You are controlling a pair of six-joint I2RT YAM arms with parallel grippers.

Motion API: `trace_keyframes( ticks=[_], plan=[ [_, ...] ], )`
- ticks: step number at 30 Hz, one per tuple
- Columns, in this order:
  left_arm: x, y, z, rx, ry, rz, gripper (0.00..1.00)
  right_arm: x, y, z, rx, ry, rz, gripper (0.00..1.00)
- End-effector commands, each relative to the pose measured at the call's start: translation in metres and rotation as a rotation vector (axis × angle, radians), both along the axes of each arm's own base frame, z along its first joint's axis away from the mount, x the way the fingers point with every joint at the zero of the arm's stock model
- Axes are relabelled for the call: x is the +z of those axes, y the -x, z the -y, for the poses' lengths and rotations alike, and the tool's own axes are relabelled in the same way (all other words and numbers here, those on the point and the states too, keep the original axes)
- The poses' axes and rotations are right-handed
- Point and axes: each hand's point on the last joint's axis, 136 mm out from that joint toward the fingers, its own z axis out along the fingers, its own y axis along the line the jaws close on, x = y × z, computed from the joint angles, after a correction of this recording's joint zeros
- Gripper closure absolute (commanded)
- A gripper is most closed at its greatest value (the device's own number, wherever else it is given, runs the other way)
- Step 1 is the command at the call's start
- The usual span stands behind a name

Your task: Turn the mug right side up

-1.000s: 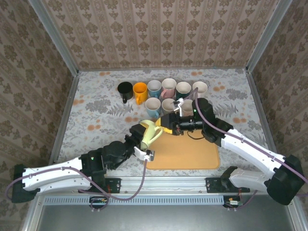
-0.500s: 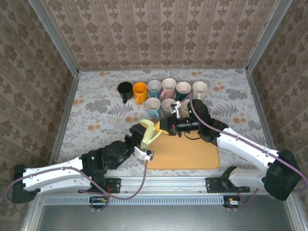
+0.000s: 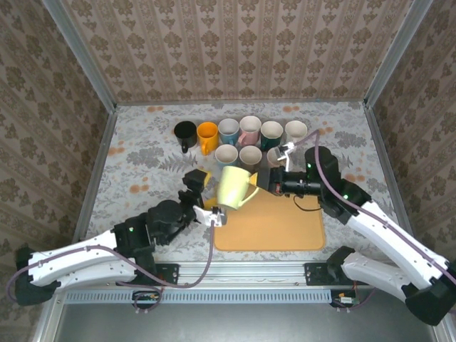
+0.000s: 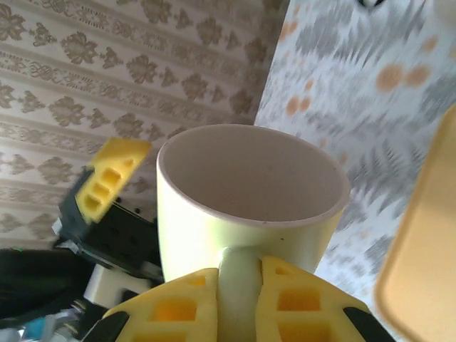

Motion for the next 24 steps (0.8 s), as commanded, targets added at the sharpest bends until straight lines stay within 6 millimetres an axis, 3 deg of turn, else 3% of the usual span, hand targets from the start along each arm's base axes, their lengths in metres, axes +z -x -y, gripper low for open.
trace_keyframes(
  ticks=[1,5,11,16,19,24],
  plan=[
    [0.022,-0.010,-0.026,0.182,0.259,-0.256,0.00,0.033,-0.011,0.027,-0.140,0.112,0.278,1.00],
    [0.017,-0.015,-0.050,0.322,0.381,-0.475,0.00,0.037,-0.019,0.024,-0.160,0.215,0.373,1.00],
    [0.011,-0.039,-0.095,0.609,0.692,-0.660,0.00,0.038,-0.028,-0.012,-0.135,0.394,0.535,1.00],
    [0.013,-0.051,-0.131,0.712,0.842,-0.523,0.00,0.032,-0.037,-0.058,-0.179,0.459,0.687,1.00],
    [0.015,-0.048,-0.146,0.700,0.923,-0.446,0.00,0.021,-0.048,-0.084,-0.224,0.503,0.734,1.00],
    [0.010,-0.041,-0.159,0.676,0.993,-0.395,0.00,-0.018,-0.074,-0.119,-0.320,0.573,0.741,1.00]
  ],
)
